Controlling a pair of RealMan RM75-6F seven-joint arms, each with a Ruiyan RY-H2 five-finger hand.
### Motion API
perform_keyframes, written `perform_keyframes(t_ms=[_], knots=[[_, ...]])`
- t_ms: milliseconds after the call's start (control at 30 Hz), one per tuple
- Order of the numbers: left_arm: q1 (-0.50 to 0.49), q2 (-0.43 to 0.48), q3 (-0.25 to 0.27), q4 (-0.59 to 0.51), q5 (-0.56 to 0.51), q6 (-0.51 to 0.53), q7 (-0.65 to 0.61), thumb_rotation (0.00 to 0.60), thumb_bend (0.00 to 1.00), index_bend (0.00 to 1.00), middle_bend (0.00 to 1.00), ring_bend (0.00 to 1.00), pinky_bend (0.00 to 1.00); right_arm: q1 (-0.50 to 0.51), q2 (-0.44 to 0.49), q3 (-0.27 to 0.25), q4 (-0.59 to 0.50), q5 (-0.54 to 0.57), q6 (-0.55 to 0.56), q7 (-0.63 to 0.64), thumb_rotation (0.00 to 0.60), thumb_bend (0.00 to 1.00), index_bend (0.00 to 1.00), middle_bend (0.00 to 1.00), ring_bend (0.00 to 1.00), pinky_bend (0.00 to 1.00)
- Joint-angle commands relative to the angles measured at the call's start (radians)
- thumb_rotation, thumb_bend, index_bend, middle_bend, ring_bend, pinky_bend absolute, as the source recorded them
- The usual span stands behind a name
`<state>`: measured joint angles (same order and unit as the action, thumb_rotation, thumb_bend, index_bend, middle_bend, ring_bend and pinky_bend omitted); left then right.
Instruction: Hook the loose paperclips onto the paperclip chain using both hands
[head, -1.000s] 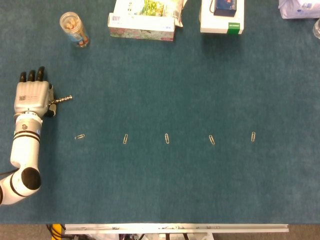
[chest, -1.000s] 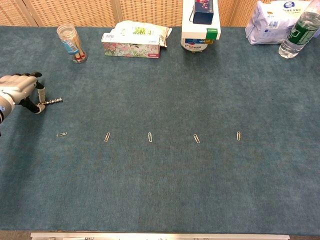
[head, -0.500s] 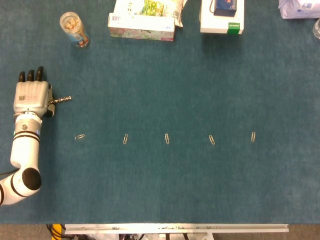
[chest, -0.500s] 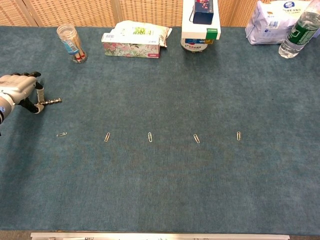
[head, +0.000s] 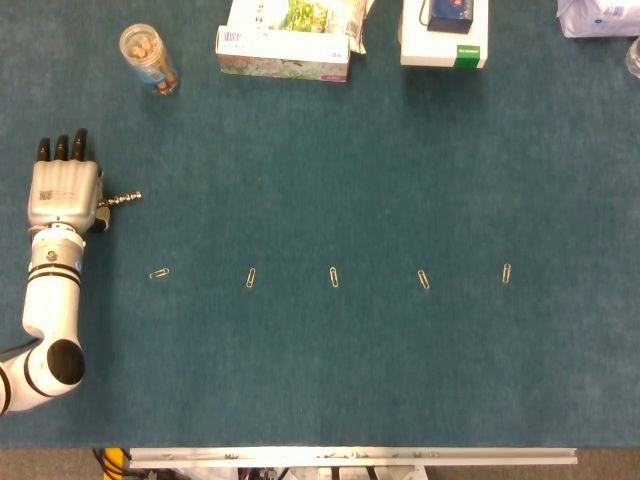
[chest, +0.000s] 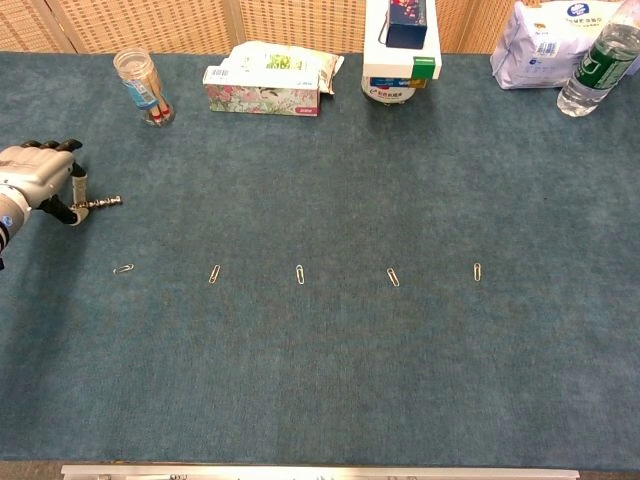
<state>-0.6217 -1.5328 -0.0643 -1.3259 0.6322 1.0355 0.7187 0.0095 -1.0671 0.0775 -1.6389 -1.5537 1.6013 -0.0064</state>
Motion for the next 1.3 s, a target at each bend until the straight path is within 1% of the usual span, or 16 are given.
perform_keyframes(t_ms=[33,433,733,833,1067,1300], knots=[[0.004,0.011,0.001,-0.022,0.016,0.014,0.001,0.6,0.36,0.55,0.0,0.0,0.0,0.0,0.0,0.0,0.0,0.0,0.0,0.001,0.6,0.61,0.43,0.42,0.37,0.44],[0.028,0.1,0.021,-0.2,0.105,0.112,0.032,0.6,0.36,0.55,0.0,0.0,0.0,-0.001,0.0,-0.003,-0.002,-0.008,0.003,0.001,0.6,0.61,0.43,0.42,0.37,0.44],[0.058,0.17,0.055,-0.343,0.182,0.178,0.051,0.6,0.36,0.55,0.0,0.0,0.0,-0.001,0.002,-0.004,-0.004,-0.01,0.004,0.003,0.6,0.61,0.43,0.42,0.37,0.44],[0.073,0.202,0.073,-0.399,0.212,0.194,0.049,0.6,0.36,0.55,0.0,0.0,0.0,-0.003,0.003,-0.003,-0.005,-0.012,0.009,0.005,0.6,0.61,0.43,0.42,0.37,0.44],[0.109,0.268,0.147,-0.512,0.316,0.24,0.091,0.6,0.36,0.56,0.0,0.0,0.0,-0.005,0.005,-0.005,-0.008,-0.018,0.015,0.006,0.6,0.61,0.43,0.42,0.37,0.44],[0.146,0.294,0.195,-0.562,0.381,0.264,0.106,0.6,0.36,0.56,0.0,0.0,0.0,-0.007,0.006,-0.007,-0.011,-0.024,0.02,0.006,0.6,0.61,0.43,0.42,0.37,0.44]])
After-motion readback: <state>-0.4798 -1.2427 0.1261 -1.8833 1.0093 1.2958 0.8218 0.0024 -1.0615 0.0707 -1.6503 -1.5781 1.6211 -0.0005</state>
